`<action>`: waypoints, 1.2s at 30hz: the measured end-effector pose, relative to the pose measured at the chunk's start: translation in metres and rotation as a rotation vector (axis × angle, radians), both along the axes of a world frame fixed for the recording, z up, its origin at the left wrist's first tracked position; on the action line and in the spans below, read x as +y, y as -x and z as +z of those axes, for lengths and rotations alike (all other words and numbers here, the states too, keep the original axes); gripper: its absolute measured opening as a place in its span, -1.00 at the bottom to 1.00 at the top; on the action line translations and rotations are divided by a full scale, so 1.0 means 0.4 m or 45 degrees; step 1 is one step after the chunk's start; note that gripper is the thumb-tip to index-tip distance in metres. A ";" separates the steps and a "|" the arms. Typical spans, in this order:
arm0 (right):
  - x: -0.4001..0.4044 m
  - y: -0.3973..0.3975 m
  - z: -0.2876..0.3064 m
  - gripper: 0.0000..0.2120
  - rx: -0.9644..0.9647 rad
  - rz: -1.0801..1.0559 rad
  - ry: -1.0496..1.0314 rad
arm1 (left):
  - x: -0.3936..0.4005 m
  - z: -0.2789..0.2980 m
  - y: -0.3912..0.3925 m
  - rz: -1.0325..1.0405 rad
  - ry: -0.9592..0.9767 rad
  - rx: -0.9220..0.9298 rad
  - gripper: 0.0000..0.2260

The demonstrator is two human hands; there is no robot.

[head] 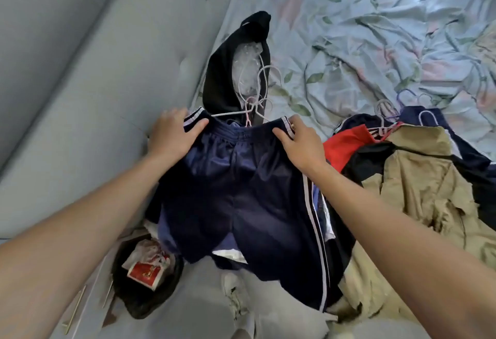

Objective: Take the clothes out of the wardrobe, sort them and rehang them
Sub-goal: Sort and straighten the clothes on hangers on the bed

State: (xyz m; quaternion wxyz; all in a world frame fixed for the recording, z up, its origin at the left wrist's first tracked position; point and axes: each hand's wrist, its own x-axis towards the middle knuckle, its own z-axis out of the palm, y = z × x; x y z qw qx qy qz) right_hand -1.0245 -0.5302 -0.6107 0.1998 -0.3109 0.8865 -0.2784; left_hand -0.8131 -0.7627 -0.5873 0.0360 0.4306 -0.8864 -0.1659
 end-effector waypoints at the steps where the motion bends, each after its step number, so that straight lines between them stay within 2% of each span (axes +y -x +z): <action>1: -0.001 0.001 -0.041 -0.67 -0.012 0.007 -0.019 | -0.008 -0.044 0.005 -0.071 -0.020 -0.011 -0.55; 2: 0.004 0.002 -0.079 -0.69 -0.022 0.016 -0.036 | -0.008 -0.086 0.007 -0.134 -0.050 -0.022 -0.57; 5: 0.041 0.009 -0.160 -0.60 0.025 0.082 -0.122 | 0.037 -0.164 0.002 -0.268 -0.172 -0.084 -0.56; 7: 0.082 0.016 -0.182 -0.59 0.089 0.121 -0.174 | 0.084 -0.181 0.015 -0.364 -0.185 -0.106 -0.54; 10: 0.170 0.033 -0.180 -0.62 0.096 0.132 -0.115 | 0.164 -0.176 0.067 -0.459 -0.154 -0.127 -0.52; 16: 0.424 0.143 -0.154 -0.60 0.123 0.053 -0.048 | 0.388 -0.133 0.282 -0.587 -0.180 -0.085 -0.52; 22: 0.742 0.367 -0.177 -0.59 0.099 -0.052 -0.095 | 0.657 -0.154 0.553 -0.711 -0.251 -0.080 -0.51; 26: 0.910 0.545 -0.213 -0.57 0.133 -0.070 -0.201 | 0.819 -0.210 0.715 -0.674 -0.315 -0.100 -0.42; 30: 1.014 0.714 -0.247 -0.47 0.113 -0.169 -0.179 | 0.910 -0.278 0.832 -0.420 -0.431 -0.178 -0.37; 33: 1.053 0.809 -0.279 -0.39 0.072 -0.157 -0.286 | 0.926 -0.299 0.864 -0.327 -0.340 -0.232 -0.46; 36: 1.067 0.852 -0.309 -0.44 0.108 -0.085 -0.421 | 0.930 -0.299 0.861 -0.342 -0.242 -0.181 -0.61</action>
